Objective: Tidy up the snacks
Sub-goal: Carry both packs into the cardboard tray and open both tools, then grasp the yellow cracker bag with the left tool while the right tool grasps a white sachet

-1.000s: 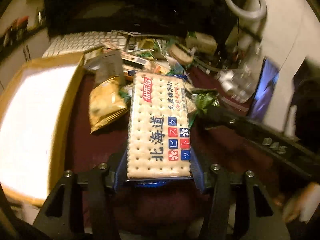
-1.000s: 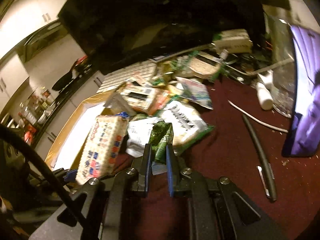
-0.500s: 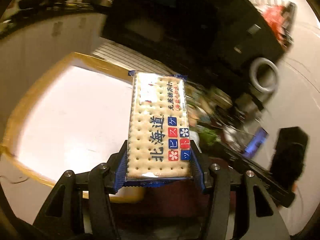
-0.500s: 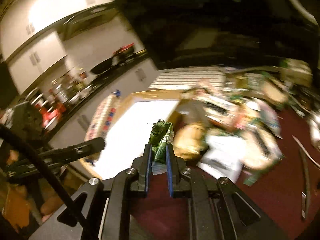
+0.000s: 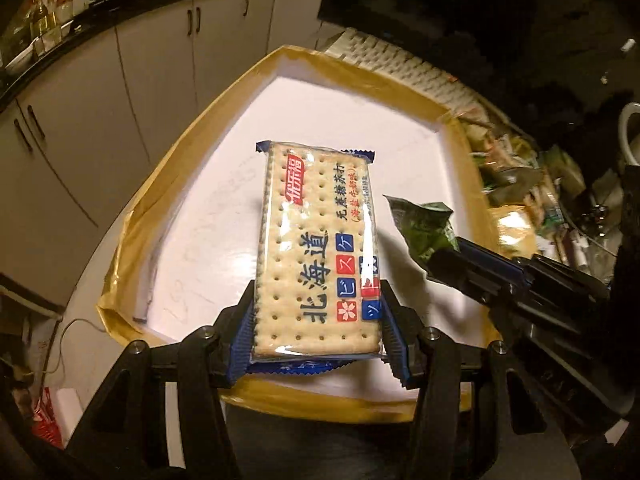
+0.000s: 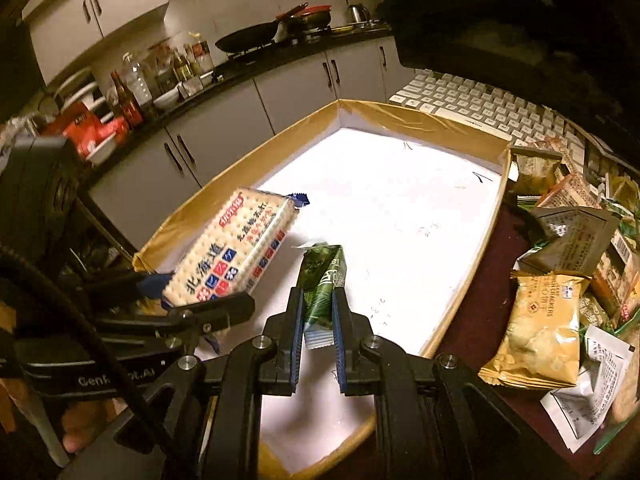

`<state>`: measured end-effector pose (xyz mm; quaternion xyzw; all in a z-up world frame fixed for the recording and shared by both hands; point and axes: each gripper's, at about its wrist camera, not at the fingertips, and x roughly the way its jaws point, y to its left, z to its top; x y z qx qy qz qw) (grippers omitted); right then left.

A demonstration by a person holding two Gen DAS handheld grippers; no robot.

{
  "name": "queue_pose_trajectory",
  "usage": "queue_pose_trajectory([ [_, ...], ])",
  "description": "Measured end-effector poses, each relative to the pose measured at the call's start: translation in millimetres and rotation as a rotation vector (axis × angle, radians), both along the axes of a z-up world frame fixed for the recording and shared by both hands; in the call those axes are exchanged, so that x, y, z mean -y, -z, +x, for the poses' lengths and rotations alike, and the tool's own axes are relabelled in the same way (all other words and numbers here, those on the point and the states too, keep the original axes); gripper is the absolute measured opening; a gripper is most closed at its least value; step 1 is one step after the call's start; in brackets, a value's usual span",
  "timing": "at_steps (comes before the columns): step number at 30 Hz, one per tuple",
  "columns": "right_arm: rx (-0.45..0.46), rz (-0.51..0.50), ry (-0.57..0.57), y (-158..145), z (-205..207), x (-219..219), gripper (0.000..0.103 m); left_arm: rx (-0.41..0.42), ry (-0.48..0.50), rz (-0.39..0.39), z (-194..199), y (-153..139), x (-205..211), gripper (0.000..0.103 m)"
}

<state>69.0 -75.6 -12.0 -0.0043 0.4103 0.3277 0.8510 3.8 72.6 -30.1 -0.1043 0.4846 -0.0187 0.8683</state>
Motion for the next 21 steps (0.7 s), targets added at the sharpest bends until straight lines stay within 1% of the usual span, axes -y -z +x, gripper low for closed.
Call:
queue_pose_trajectory([
  [2,0.014,-0.023,-0.005,1,-3,-5,0.013,-0.002,0.003,0.029,5,-2,4,0.057],
  [4,0.038,-0.035,-0.017,1,-8,-8,0.014,0.001,0.005,0.029,4,-3,2,0.058],
  [6,0.048,-0.031,-0.025,1,-11,-7,0.016,0.02,0.0,0.038,5,-6,1,0.063],
  [7,0.046,-0.016,-0.029,0,-12,-6,0.02,0.024,-0.015,0.044,5,-7,-1,0.066],
  [8,0.044,0.015,-0.029,-2,-13,0,0.027,0.031,-0.039,0.038,4,-8,-5,0.073],
  [9,0.045,0.043,-0.025,-6,-15,7,0.032,0.043,-0.058,0.03,3,-10,-7,0.075],
  [10,0.05,0.072,-0.02,-9,-16,14,0.041,0.061,-0.073,0.026,-1,-13,-9,0.075],
  [11,0.058,0.103,-0.013,-12,-17,22,0.049,0.081,-0.084,0.026,-5,-17,-10,0.075],
  [13,0.071,0.175,0.013,-20,-21,48,0.052,0.132,-0.094,0.023,-12,-27,-6,0.078],
  [15,0.078,0.208,0.051,-20,-26,71,0.053,0.18,-0.093,0.027,-21,-36,5,0.081],
  [19,0.071,0.235,0.151,-11,-34,124,0.053,0.248,-0.018,0.038,-30,-48,44,0.083],
  [21,0.051,0.234,0.2,-2,-33,146,0.053,0.256,0.028,0.028,-30,-50,65,0.083],
])
